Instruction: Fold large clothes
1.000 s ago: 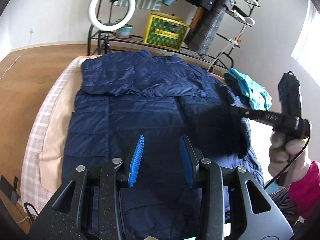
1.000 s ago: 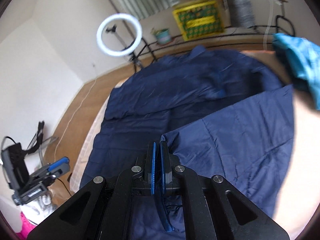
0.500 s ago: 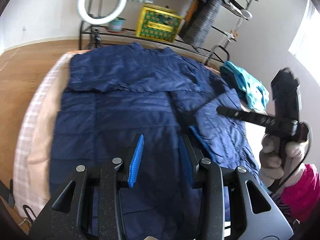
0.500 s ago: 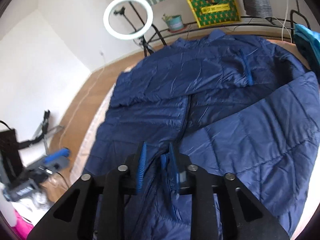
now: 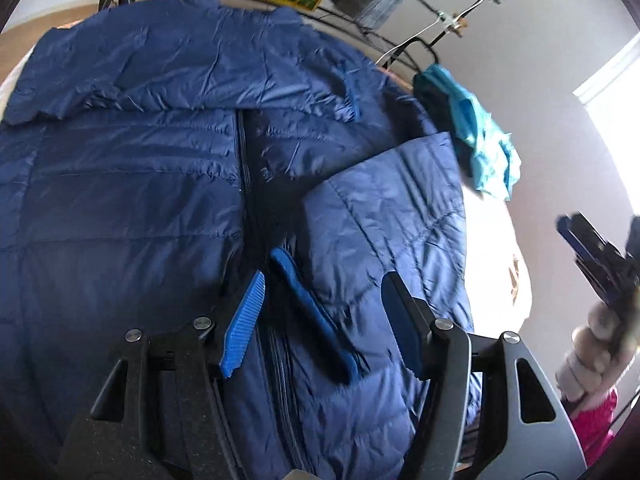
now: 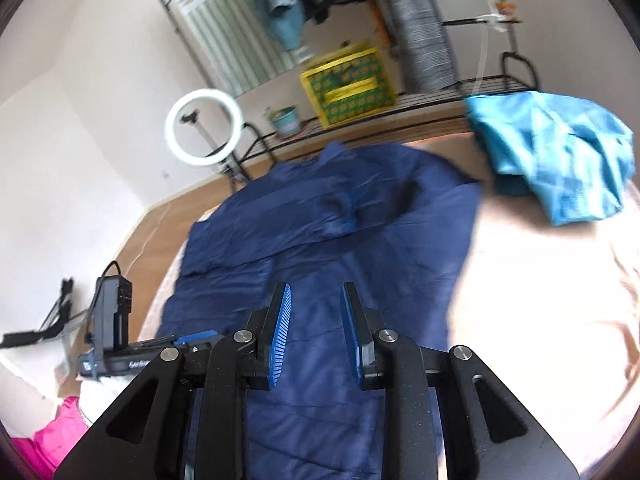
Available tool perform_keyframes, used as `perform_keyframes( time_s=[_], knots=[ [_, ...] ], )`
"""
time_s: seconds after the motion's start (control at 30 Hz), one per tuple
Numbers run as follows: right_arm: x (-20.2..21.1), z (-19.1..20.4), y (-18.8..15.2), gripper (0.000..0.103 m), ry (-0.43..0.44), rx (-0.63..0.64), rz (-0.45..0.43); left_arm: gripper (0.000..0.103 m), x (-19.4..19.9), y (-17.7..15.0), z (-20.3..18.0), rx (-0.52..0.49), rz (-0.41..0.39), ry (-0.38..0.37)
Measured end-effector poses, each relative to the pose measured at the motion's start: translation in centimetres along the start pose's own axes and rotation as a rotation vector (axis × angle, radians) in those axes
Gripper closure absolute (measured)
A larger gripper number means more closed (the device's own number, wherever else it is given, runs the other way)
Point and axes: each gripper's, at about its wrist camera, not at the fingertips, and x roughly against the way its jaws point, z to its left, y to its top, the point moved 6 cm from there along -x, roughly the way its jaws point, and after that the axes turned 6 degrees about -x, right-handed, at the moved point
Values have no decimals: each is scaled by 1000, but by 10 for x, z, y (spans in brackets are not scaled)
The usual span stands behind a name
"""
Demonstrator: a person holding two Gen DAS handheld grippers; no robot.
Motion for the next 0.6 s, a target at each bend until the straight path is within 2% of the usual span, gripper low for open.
perform_keyframes(
  time_s=[0.03, 0.07, 0.1, 0.13, 0.17, 0.33, 0.6],
  knots=[
    [0, -10, 0, 79, -10, -20, 0, 49, -6, 2, -1, -3, 7, 12],
    [0, -15, 0, 79, -14, -29, 3, 63, -10, 3, -2, -10, 15, 22],
    [-1, -20, 1, 79, -22, -36, 5, 72, -13, 5, -3, -29, 21, 42],
    [-1, -27, 3, 79, -36, -44, 1, 90, -16, 8, -6, -60, 21, 66],
    [-1, -31, 5, 79, -41, -50, -3, 100, -17, 9, -7, -80, 21, 73],
    [3, -51, 12, 79, -36, -102, -9, 103, -9, 35, -16, -187, -38, 129],
    [-17, -59, 6, 79, -63, -95, 61, 103, 21, 112, 1, -255, -162, 234]
  ],
)
